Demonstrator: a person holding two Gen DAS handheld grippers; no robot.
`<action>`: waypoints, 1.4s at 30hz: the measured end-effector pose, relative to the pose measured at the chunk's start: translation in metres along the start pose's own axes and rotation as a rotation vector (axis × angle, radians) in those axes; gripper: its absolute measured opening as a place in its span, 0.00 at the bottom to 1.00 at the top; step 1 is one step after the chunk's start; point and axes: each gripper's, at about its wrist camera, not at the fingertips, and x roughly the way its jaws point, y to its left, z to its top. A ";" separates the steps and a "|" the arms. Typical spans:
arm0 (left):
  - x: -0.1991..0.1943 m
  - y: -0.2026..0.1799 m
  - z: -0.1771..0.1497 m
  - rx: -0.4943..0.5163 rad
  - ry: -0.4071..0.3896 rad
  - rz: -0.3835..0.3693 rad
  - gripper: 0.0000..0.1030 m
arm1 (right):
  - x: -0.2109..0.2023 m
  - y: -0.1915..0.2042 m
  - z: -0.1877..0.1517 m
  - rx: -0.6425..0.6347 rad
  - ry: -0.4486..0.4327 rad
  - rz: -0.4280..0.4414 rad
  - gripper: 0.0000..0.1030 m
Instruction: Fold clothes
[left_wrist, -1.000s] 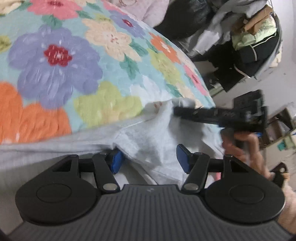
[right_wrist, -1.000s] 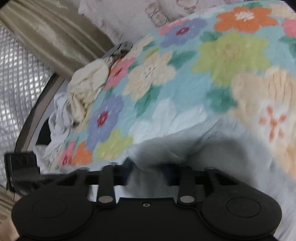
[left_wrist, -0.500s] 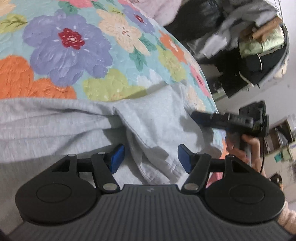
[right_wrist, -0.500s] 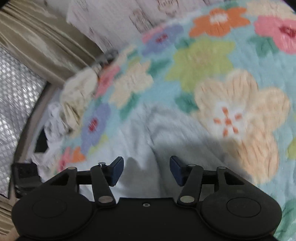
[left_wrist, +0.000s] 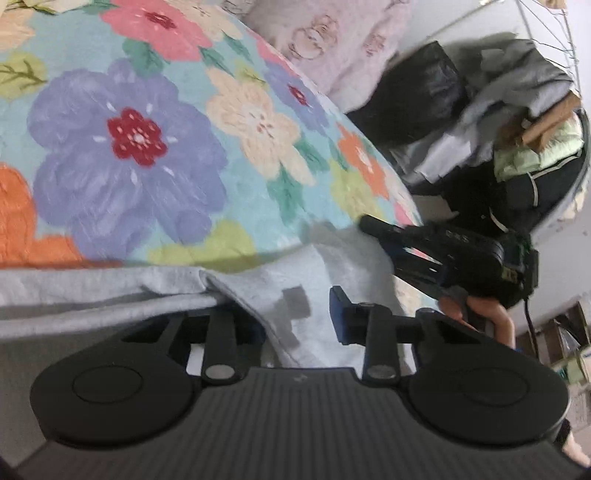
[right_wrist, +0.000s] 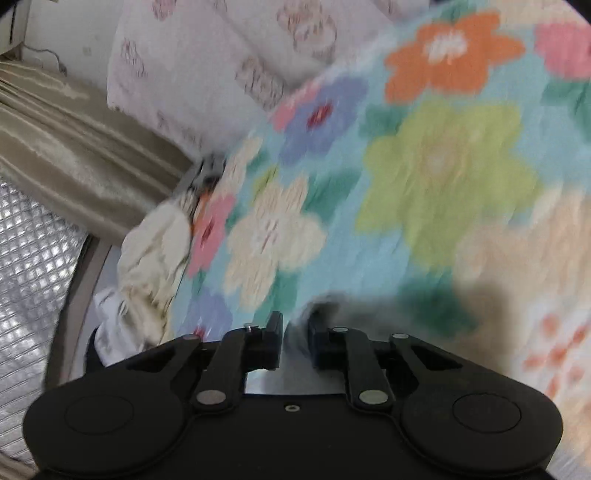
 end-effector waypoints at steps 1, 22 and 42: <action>0.001 0.001 0.002 -0.002 -0.010 0.010 0.26 | -0.002 -0.002 0.002 -0.011 -0.017 -0.018 0.12; -0.044 -0.039 -0.046 0.255 0.016 0.407 0.57 | -0.040 0.038 -0.116 -0.388 -0.081 -0.407 0.17; -0.156 -0.010 -0.095 0.079 0.012 0.503 0.59 | -0.004 0.132 -0.212 -0.707 -0.053 -0.506 0.42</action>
